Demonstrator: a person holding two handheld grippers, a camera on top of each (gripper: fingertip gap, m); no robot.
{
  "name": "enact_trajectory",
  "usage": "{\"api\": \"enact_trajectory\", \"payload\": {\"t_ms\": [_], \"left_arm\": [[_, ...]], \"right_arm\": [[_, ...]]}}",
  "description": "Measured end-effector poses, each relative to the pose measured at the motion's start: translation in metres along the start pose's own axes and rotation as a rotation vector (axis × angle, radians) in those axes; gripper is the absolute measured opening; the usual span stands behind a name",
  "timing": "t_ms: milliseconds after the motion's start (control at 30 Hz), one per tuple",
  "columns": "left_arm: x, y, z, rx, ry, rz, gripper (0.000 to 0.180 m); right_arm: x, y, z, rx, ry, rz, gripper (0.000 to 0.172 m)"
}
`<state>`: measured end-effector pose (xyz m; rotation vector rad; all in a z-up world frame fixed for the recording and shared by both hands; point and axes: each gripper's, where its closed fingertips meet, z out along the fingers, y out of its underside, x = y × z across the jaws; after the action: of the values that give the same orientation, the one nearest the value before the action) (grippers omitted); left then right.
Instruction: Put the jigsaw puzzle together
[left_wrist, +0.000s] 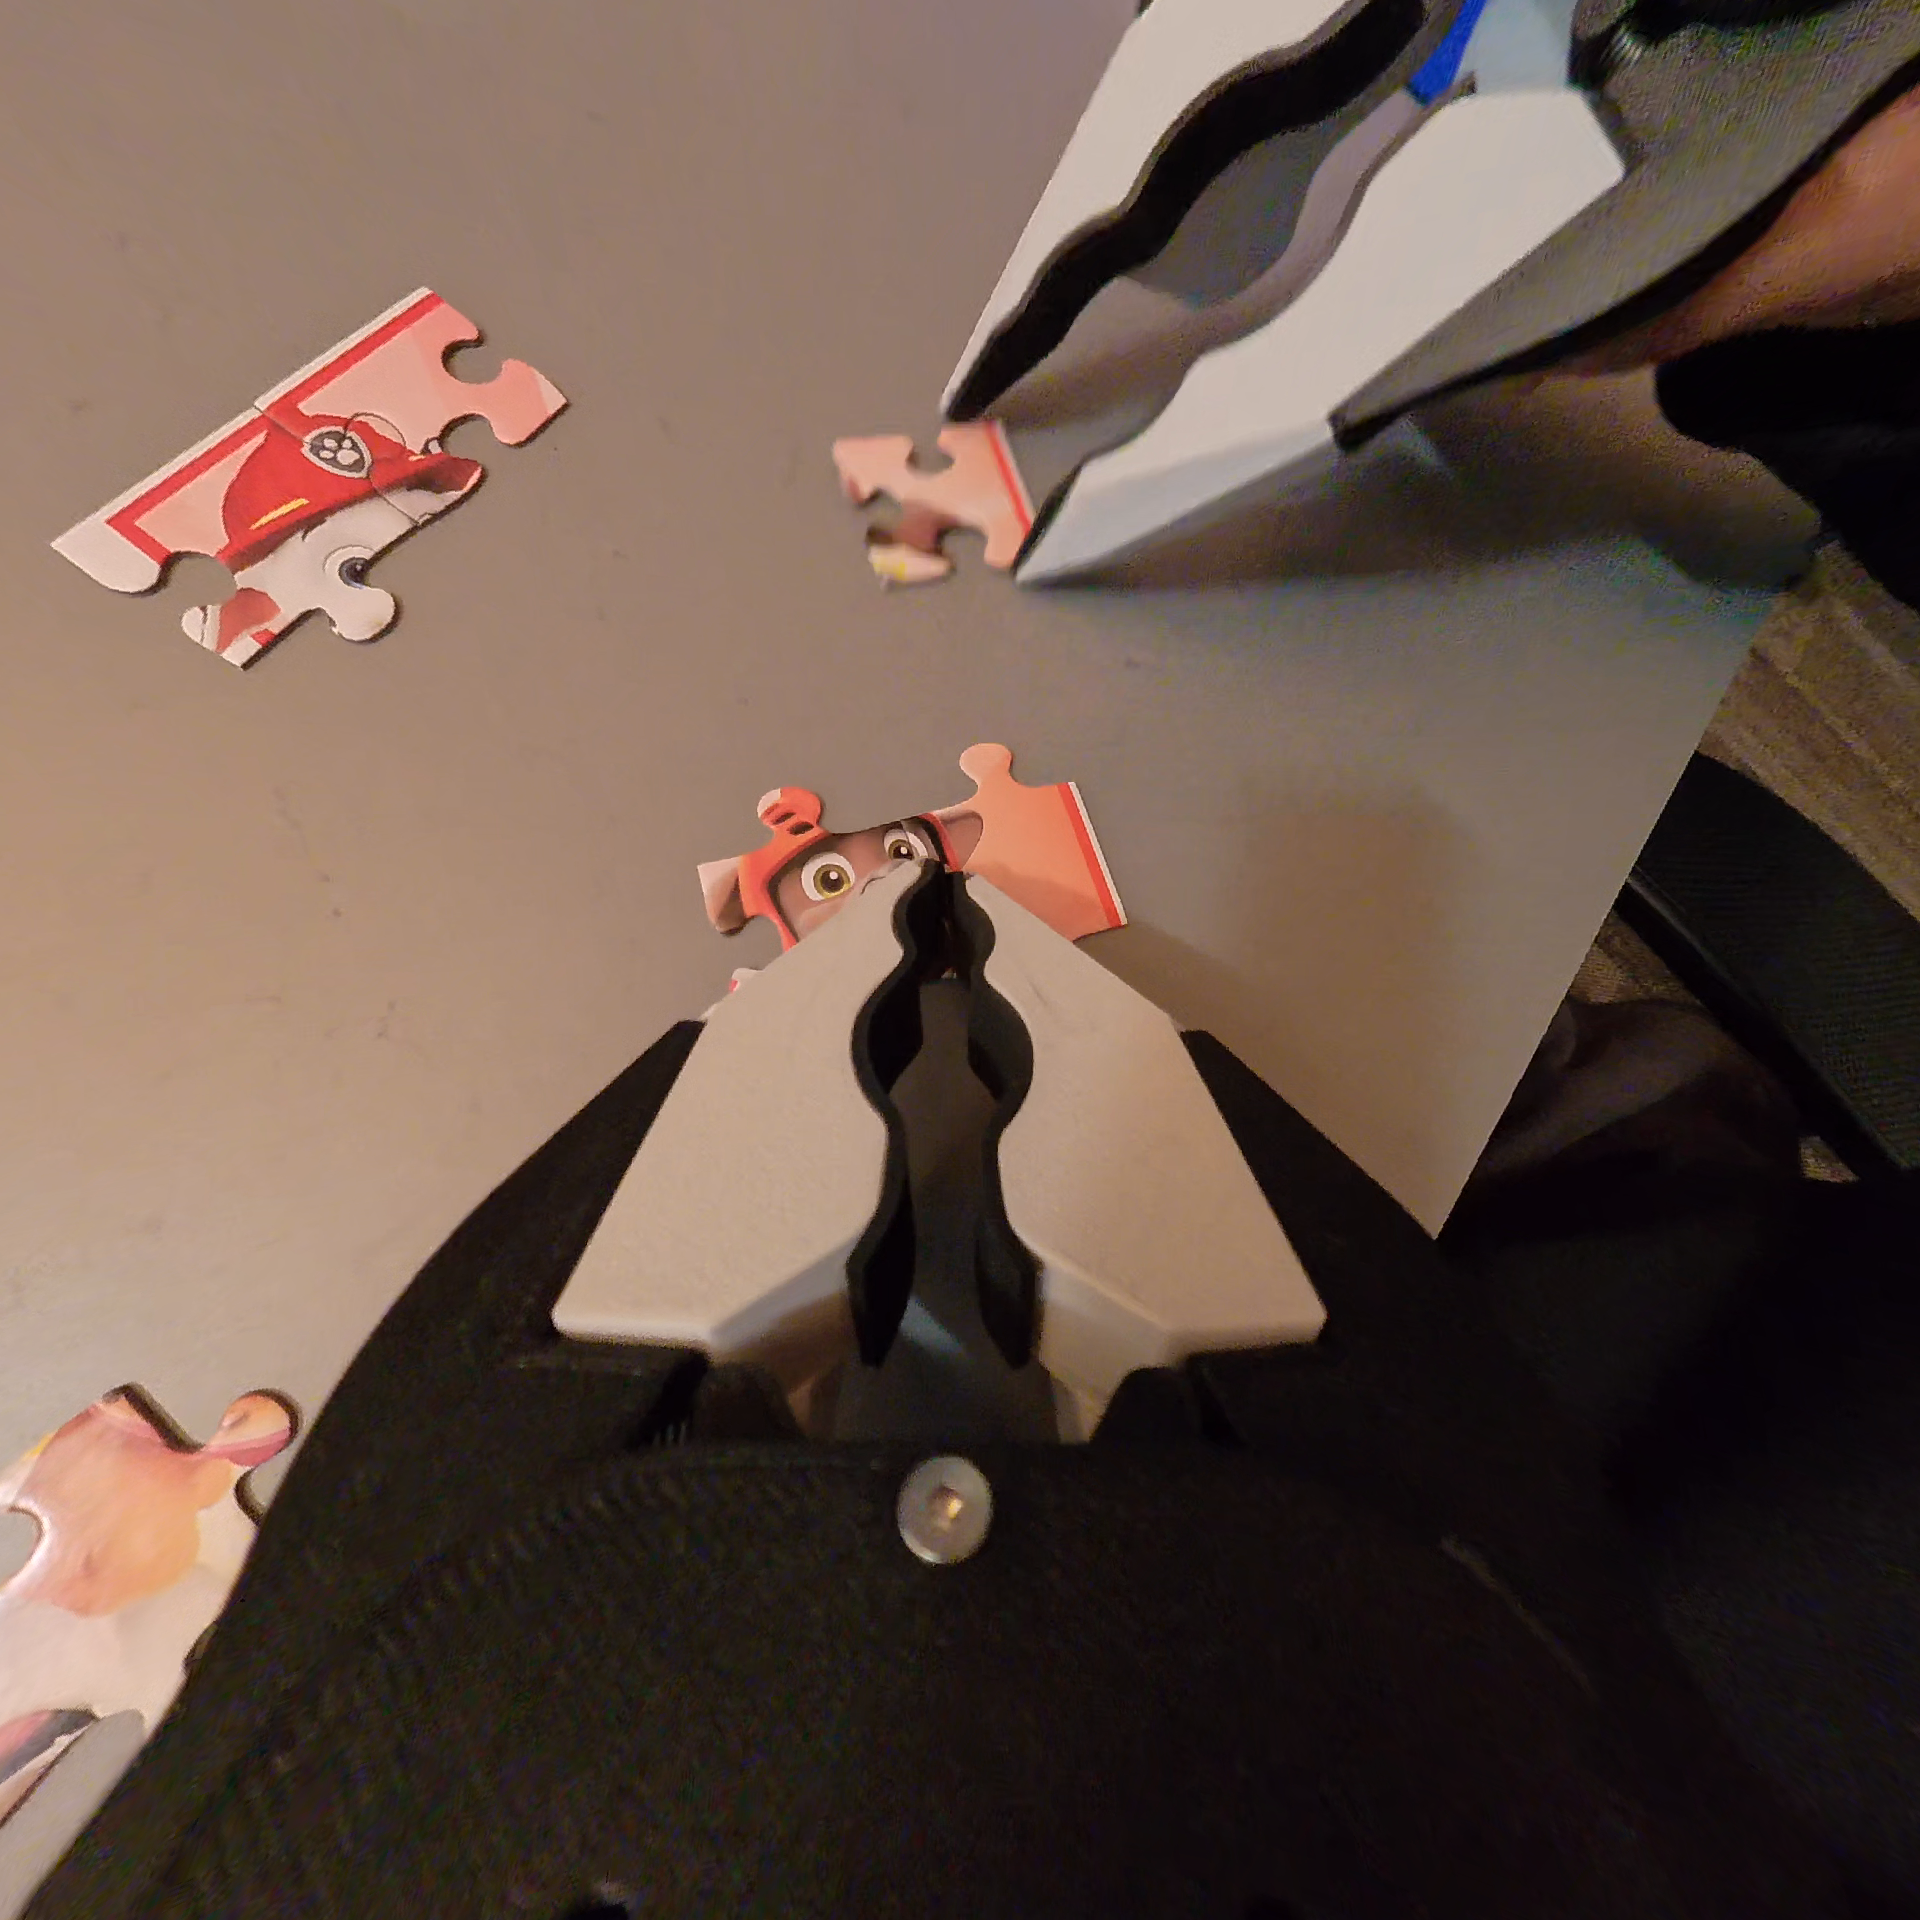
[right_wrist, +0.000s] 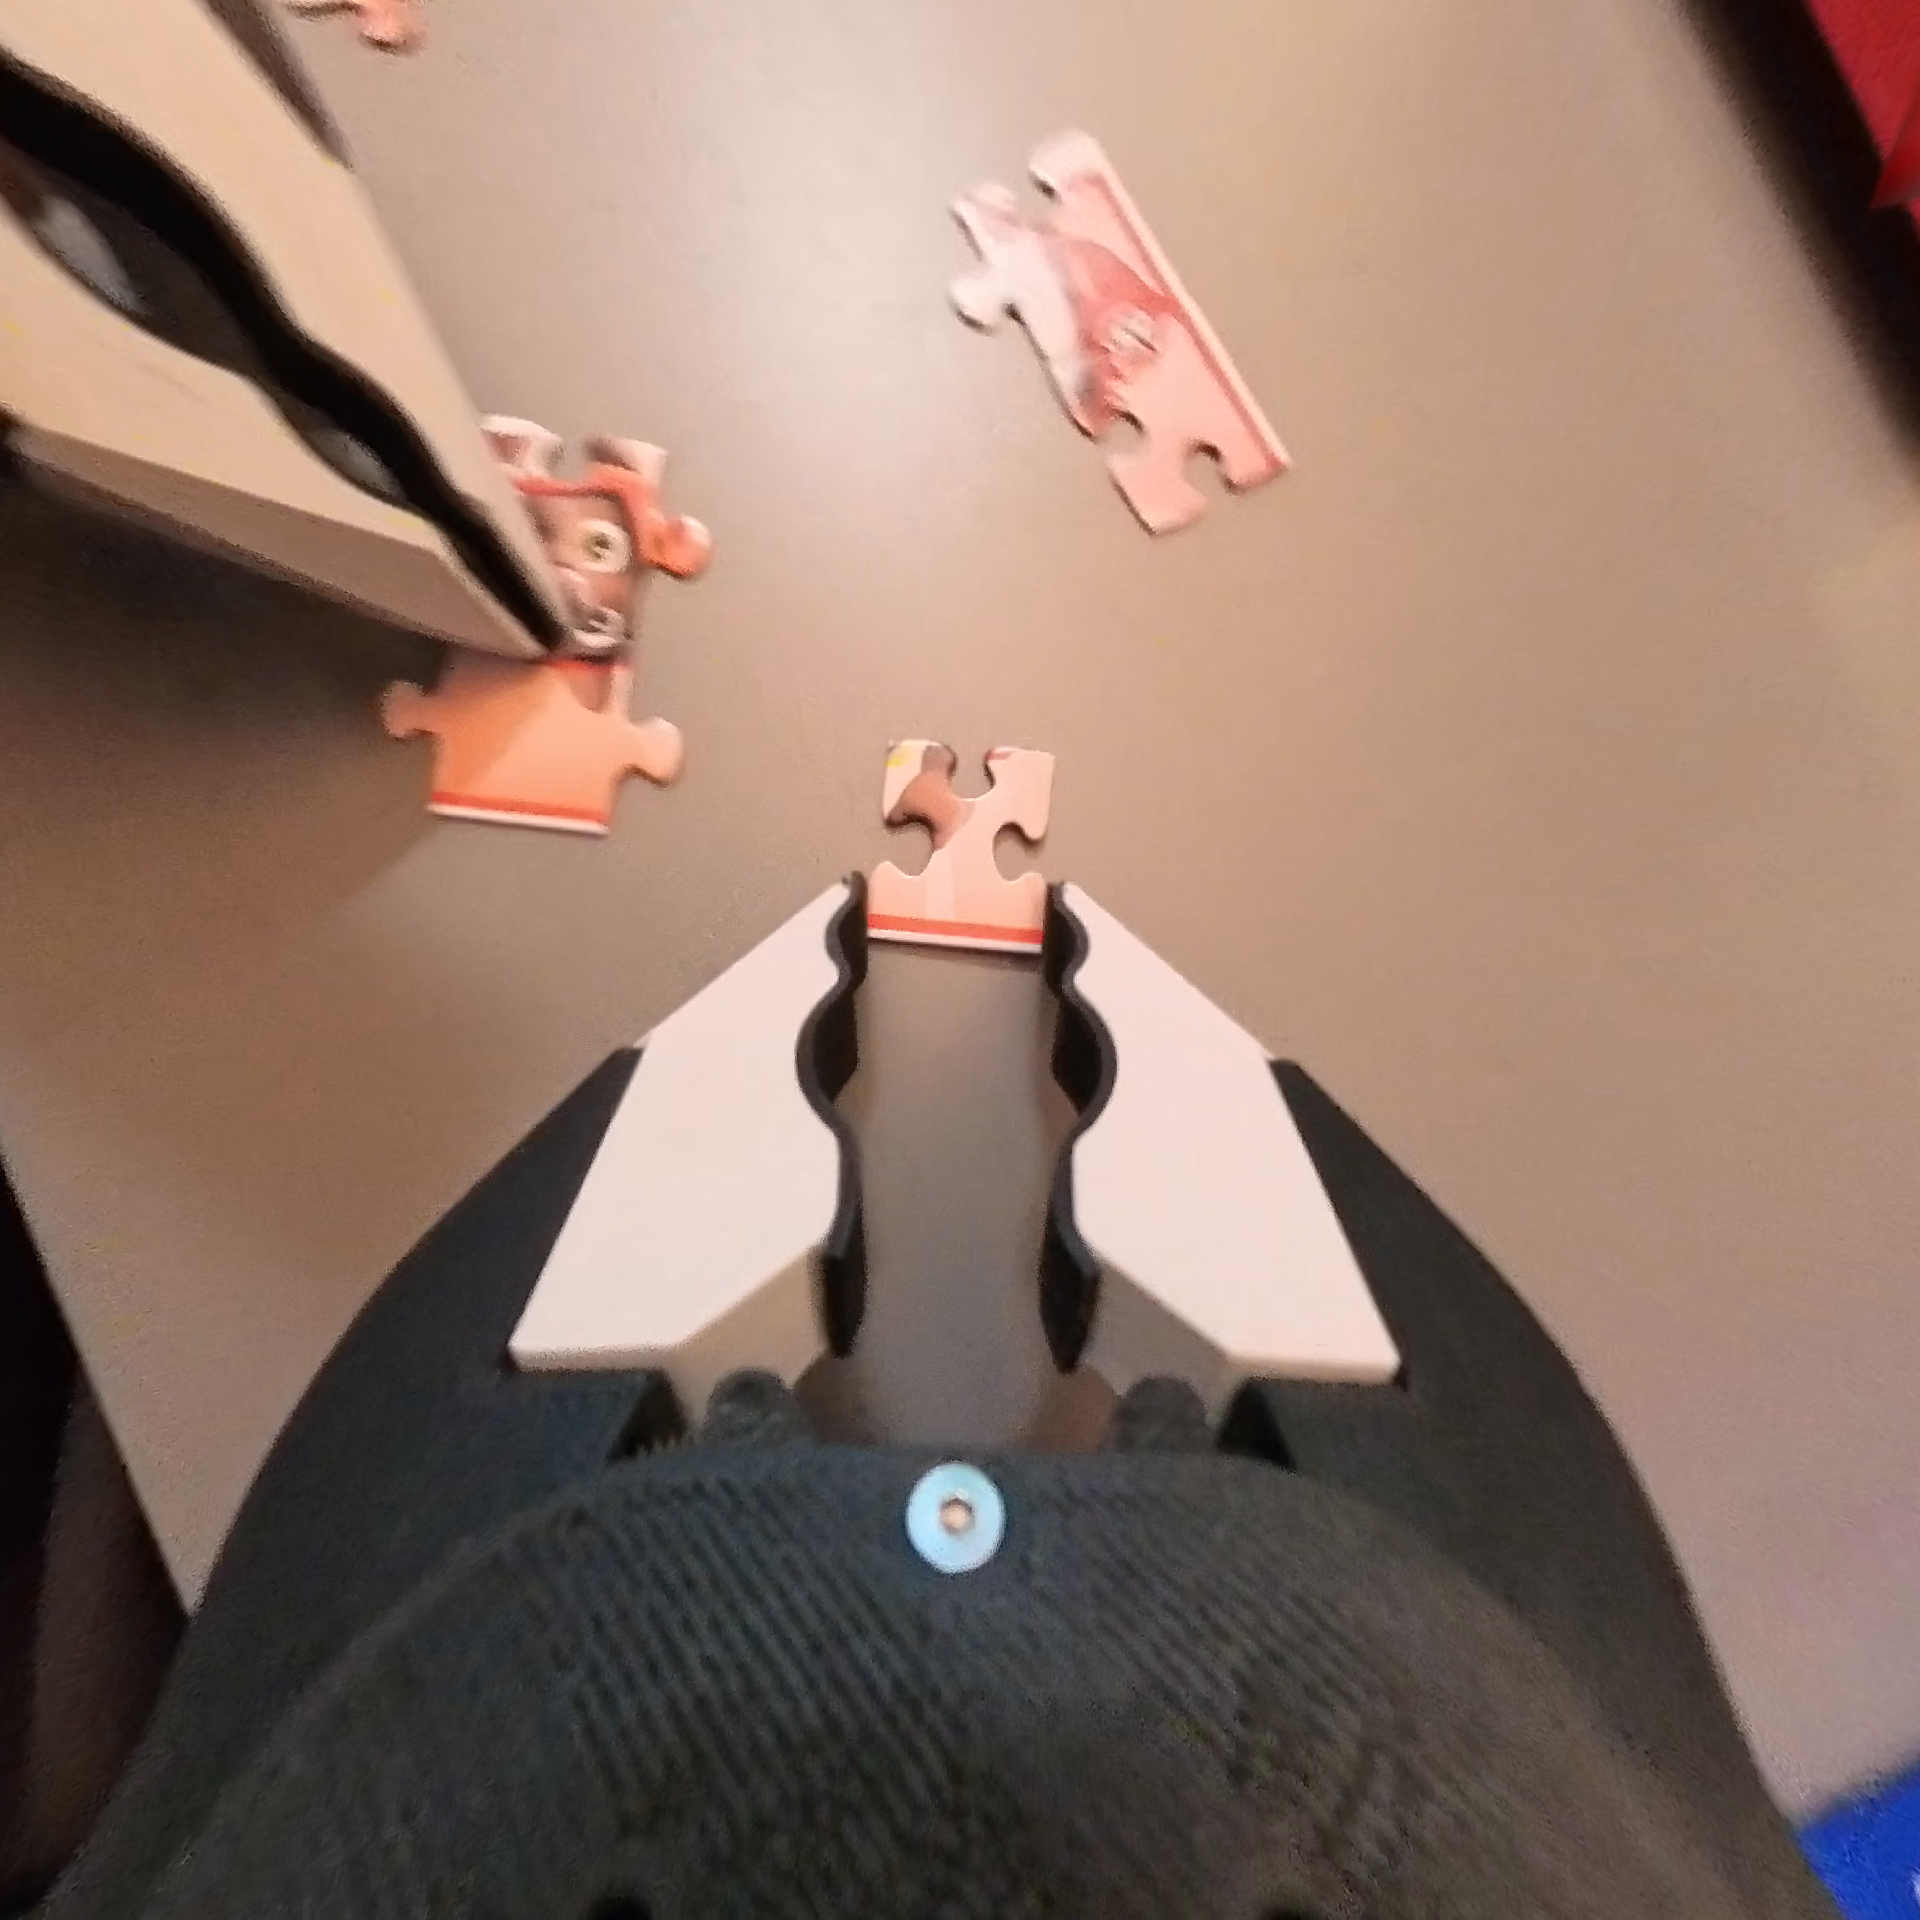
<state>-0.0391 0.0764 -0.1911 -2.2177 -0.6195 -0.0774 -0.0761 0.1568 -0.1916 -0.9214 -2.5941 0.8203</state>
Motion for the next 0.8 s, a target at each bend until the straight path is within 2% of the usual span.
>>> {"api": "enact_trajectory", "payload": {"t_ms": [100, 167, 233, 333, 400, 500, 633, 733, 800], "left_arm": [[0.002, -0.003, -0.001, 0.018, 0.005, 0.002, 0.0], [-0.004, -0.013, -0.013, 0.088, -0.026, 0.04, 0.0], [-0.02, -0.029, -0.036, 0.185, -0.074, 0.023, 0.0], [-0.041, -0.036, -0.06, 0.255, -0.06, -0.086, 0.003], [-0.047, -0.021, -0.053, 0.173, -0.04, -0.137, 0.011], [-0.041, -0.006, -0.038, 0.106, -0.034, -0.129, 0.013], [-0.027, 0.0, -0.028, 0.074, 0.0, -0.13, 0.016], [-0.022, 0.009, -0.021, 0.027, -0.004, -0.12, 0.021], [-0.012, 0.01, -0.02, 0.025, 0.019, -0.109, 0.022]], "right_arm": [[0.028, 0.024, -0.016, -0.046, 0.105, 0.092, 0.033], [0.037, 0.034, -0.025, -0.04, 0.152, 0.123, 0.033], [0.027, 0.025, -0.032, 0.026, 0.144, 0.128, 0.034], [-0.017, -0.013, -0.034, 0.187, 0.068, 0.09, 0.036], [-0.055, -0.033, -0.023, 0.242, -0.018, 0.062, 0.04], [-0.09, -0.043, 0.0, 0.234, -0.083, 0.038, 0.05], [-0.094, -0.032, 0.017, 0.156, -0.058, 0.008, 0.052], [-0.088, -0.025, 0.011, 0.136, -0.089, -0.002, 0.042], [-0.084, -0.02, 0.007, 0.127, -0.135, -0.037, 0.042]]}}
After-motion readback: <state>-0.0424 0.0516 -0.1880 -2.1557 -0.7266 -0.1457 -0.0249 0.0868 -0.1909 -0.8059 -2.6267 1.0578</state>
